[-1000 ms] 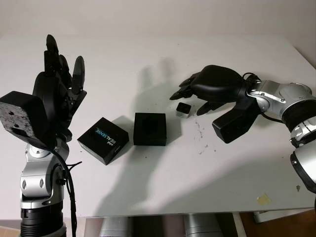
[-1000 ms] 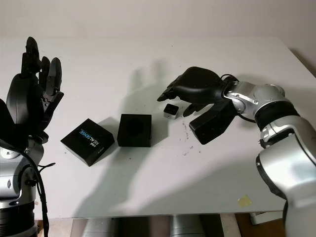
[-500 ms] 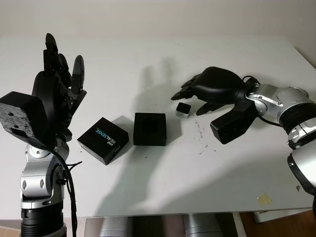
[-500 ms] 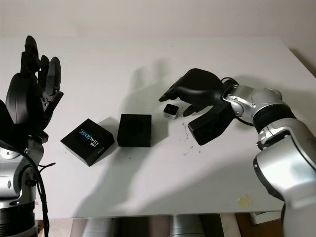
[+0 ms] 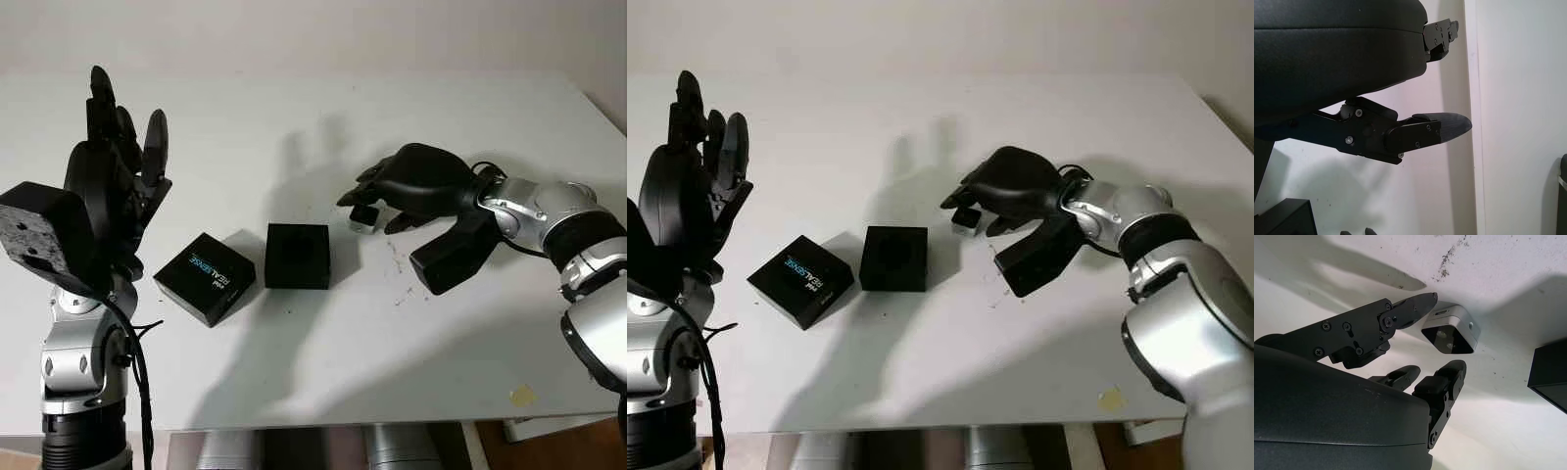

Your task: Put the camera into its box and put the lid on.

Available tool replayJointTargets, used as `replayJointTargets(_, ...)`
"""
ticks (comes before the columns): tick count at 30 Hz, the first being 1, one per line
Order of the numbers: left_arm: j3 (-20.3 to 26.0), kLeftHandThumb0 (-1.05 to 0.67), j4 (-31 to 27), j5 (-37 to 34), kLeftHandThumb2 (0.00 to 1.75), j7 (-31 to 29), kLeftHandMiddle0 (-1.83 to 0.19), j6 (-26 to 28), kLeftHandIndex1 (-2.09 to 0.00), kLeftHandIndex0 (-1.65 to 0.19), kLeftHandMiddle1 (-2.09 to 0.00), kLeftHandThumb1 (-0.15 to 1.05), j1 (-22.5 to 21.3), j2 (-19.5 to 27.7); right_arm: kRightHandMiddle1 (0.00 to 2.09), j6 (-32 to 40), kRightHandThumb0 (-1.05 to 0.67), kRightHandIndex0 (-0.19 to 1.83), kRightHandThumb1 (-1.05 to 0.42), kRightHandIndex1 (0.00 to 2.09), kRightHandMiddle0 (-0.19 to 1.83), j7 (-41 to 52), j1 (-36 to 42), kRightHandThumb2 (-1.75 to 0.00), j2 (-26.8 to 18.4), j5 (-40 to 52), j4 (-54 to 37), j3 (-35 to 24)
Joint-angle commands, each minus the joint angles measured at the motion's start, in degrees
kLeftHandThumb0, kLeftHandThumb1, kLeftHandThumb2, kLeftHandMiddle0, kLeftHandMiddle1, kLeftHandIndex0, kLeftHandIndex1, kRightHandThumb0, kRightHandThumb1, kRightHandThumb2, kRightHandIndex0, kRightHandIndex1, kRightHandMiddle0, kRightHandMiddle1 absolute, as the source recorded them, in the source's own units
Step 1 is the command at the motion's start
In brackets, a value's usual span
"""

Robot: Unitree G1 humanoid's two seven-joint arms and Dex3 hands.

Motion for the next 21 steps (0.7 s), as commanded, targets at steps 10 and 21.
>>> replayJointTargets(10,-0.45,-0.46,-0.84,0.45,0.5,1.0,0.19,-0.64,0.0,0.19,0.0,1.05,-0.23,-0.62,0.12,2.34,-0.35,0.32,-0.92,0.0,0.69,-2.14,0.68,-0.06,0.75,-0.03,1.81,0.95)
replayJointTargets(21,-0.91,-0.47,-1.77,1.24,0.49,1.66,0.19,-0.47,0.0,0.19,0.0,1.05,0.33,-0.96,0.12,3.39,-0.35,0.21,-0.96,0.02,0.69,-0.54,0.97,-0.06,1.29,0.46,2.79,1.28)
